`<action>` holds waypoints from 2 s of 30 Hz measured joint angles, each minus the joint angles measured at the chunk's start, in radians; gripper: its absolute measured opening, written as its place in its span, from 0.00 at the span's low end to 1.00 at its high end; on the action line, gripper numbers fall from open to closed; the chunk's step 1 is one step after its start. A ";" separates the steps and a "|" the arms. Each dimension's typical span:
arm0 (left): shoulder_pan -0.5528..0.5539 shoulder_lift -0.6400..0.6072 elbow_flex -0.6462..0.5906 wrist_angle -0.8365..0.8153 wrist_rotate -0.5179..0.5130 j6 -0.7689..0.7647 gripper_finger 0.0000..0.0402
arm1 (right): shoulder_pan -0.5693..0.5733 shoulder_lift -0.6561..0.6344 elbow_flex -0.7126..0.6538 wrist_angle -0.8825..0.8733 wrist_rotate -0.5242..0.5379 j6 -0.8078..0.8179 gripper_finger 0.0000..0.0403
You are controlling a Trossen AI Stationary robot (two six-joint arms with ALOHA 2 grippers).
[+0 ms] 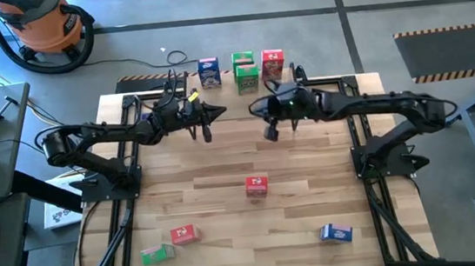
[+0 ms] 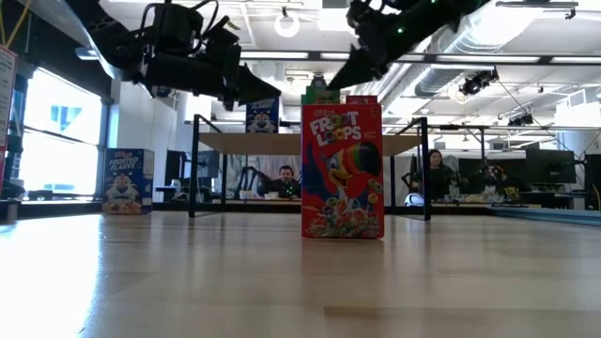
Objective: Stack cereal on shelf
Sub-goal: Adjust the bottom green cereal box on the shelf
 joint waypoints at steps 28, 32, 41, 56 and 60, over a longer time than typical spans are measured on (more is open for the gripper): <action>-0.019 0.000 -0.001 0.005 -0.002 -0.004 0.00 | -0.193 0.195 -0.005 0.275 0.220 0.167 0.00; -0.014 0.000 -0.001 0.004 -0.010 -0.004 0.00 | -0.193 0.174 -0.005 0.245 0.242 0.117 0.00; 0.046 0.021 0.017 -0.004 -0.013 -0.004 0.00 | -0.141 0.031 -0.005 0.124 0.032 0.013 0.00; 0.090 0.208 0.194 -0.010 -0.088 -0.004 0.00 | -0.130 0.157 -0.005 0.295 0.045 0.005 0.00; 0.091 0.224 0.216 -0.028 -0.090 -0.004 0.00 | -0.143 0.167 -0.005 0.303 0.071 0.012 0.00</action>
